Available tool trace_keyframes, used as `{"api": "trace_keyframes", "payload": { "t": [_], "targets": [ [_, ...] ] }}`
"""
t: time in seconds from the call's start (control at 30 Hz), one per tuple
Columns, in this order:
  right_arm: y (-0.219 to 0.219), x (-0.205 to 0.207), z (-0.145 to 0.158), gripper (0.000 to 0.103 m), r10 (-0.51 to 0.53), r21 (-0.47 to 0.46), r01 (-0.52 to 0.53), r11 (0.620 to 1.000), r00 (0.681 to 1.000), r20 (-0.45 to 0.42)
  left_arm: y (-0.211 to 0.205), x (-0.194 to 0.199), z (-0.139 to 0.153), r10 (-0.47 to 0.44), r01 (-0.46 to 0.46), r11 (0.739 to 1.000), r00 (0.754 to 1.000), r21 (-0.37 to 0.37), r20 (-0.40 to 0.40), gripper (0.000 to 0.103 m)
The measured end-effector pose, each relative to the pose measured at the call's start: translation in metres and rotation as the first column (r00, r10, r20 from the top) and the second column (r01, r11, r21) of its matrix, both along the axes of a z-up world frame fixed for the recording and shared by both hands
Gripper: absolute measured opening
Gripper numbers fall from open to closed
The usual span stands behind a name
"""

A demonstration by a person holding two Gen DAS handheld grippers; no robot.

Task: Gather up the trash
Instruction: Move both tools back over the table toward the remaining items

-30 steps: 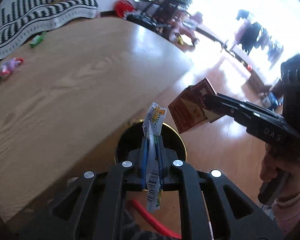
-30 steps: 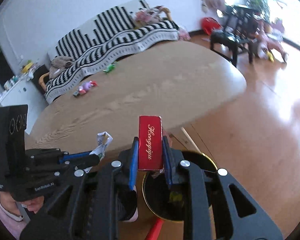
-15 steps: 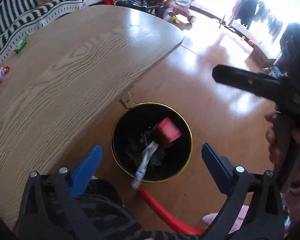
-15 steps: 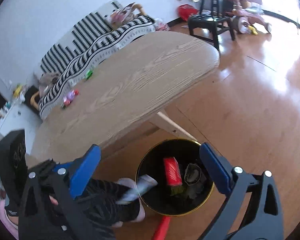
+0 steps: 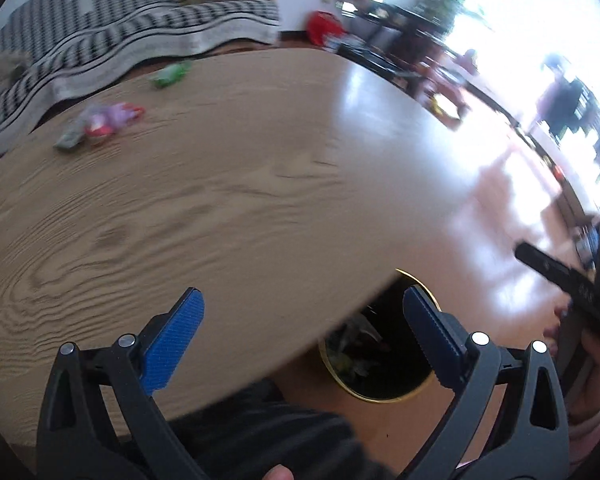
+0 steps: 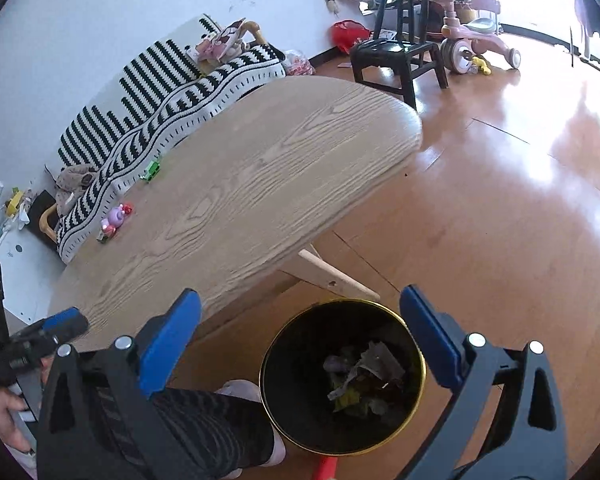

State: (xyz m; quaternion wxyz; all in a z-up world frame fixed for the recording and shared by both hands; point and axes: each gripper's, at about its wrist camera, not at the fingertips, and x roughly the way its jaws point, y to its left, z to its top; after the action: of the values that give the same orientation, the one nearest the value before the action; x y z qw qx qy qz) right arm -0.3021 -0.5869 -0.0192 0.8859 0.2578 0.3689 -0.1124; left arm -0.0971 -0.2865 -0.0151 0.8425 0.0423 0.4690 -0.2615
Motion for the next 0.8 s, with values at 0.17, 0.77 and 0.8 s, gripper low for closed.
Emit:
{"api": "trace_keyframes", "payload": {
  "t": [0.17, 0.77, 0.8],
  "targets": [
    [0.026, 0.04, -0.012, 0.096, 0.06, 0.002, -0.06, 0.998, 0.998, -0.029, 0.061, 0.033, -0.012, 0.162, -0.162, 0.987, 0.986, -0.014, -0.031, 0.097],
    [0.122, 0.217, -0.017, 0.096, 0.247, -0.007, -0.247, 0.969, 0.968, -0.053, 0.184, 0.144, -0.027, 0.385, -0.383, 0.922, 0.922, 0.058, -0.045, 0.097],
    [0.125, 0.223, -0.018, 0.096, 0.252, -0.005, -0.253, 0.967, 0.966, -0.055, 0.185, 0.148, -0.028, 0.385, -0.382, 0.922, 0.922, 0.063, -0.046, 0.097]
  ]
}}
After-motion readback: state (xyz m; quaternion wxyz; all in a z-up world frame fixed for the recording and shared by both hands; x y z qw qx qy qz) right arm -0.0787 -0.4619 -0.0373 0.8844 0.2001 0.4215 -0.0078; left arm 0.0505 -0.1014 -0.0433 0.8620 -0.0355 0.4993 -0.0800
